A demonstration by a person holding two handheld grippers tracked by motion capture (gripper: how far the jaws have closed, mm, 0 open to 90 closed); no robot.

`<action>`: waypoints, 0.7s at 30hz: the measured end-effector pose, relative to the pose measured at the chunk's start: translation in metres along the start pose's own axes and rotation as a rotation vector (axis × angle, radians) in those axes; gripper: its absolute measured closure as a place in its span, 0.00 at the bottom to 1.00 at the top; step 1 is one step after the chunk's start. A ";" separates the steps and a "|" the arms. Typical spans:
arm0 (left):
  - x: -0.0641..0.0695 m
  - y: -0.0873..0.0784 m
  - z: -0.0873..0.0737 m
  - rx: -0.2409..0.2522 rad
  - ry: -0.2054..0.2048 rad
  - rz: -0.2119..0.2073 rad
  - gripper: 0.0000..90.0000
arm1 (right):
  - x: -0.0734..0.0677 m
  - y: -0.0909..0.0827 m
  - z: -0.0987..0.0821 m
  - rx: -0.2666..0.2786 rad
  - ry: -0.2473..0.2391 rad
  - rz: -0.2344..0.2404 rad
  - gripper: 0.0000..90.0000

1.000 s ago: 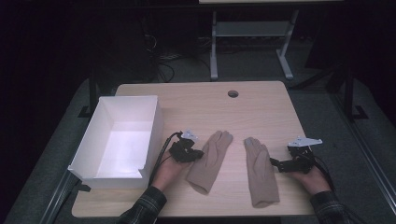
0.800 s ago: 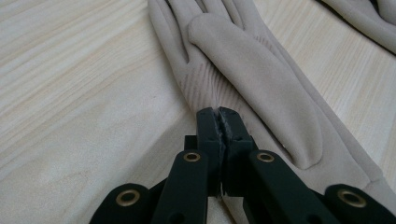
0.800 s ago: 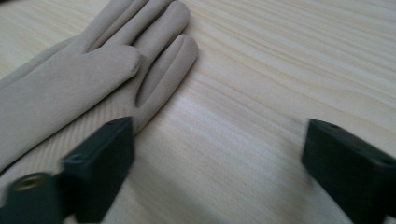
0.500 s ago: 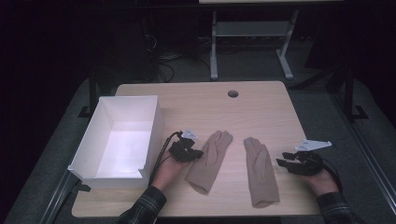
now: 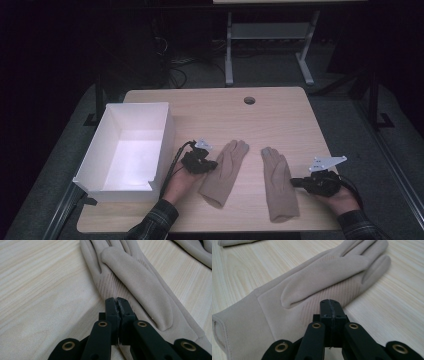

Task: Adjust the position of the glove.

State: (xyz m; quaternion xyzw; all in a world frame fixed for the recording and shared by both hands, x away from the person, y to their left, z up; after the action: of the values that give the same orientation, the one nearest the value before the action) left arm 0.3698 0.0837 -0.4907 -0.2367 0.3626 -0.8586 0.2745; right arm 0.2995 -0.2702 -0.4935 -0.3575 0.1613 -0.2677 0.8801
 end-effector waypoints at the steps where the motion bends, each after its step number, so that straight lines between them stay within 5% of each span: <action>1: 0.000 0.000 0.000 0.002 0.000 0.001 0.98 | 0.000 0.002 0.001 0.000 -0.007 0.004 1.00; 21: 0.001 0.000 0.000 0.005 -0.005 0.004 0.98 | -0.017 0.031 0.029 -0.017 -0.058 0.069 1.00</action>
State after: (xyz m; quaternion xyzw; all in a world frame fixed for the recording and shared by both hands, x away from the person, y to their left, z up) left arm 0.3695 0.0830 -0.4907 -0.2375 0.3602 -0.8584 0.2776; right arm 0.3110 -0.2262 -0.4938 -0.3668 0.1499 -0.2254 0.8900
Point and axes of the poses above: each handheld gripper's, and its own axes: y roughly forward along the jaws, z roughly out of its top, x roughly to its right, the point moved 4 cm from there along y, roughly forward along the jaws, and after that the axes turned 4 degrees about -y, right-handed, at the moved point
